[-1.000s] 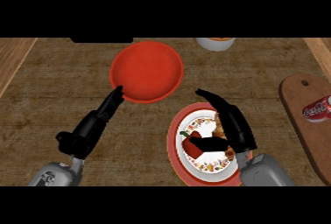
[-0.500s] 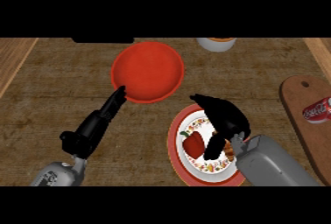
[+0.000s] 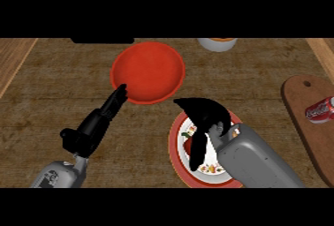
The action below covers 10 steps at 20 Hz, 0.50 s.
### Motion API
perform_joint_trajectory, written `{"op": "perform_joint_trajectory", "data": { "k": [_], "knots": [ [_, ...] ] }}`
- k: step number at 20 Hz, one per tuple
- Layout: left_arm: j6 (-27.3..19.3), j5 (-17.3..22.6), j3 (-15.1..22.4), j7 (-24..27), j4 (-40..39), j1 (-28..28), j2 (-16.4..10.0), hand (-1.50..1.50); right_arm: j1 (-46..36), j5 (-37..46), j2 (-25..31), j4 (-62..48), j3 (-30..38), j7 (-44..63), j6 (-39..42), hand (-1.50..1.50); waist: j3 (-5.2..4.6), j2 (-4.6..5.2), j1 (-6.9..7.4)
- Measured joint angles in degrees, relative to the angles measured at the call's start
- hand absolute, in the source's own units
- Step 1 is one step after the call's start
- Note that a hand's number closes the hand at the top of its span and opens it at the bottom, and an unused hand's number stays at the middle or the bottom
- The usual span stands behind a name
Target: Pick the bell pepper from the plate and place it in the bowl
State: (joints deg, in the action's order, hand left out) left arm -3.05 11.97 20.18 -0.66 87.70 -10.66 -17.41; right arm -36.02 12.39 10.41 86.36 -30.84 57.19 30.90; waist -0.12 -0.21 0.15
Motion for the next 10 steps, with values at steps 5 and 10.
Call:
{"op": "perform_joint_trajectory", "data": {
  "k": [5,10],
  "knots": [
    [0.64,-0.52,-0.52,0.27,-0.13,0.48,0.58,0.0,-0.54,-0.85,-0.7,-1.3,-0.23,1.45,1.11,-1.5,0.04,0.04,-0.11],
    [0.85,-1.2,-0.68,-1.36,2.44,1.55,0.85,0.0,1.57,2.26,-2.11,-0.11,-3.1,2.21,0.86,-1.5,0.08,0.03,-0.13]
  ]
}}
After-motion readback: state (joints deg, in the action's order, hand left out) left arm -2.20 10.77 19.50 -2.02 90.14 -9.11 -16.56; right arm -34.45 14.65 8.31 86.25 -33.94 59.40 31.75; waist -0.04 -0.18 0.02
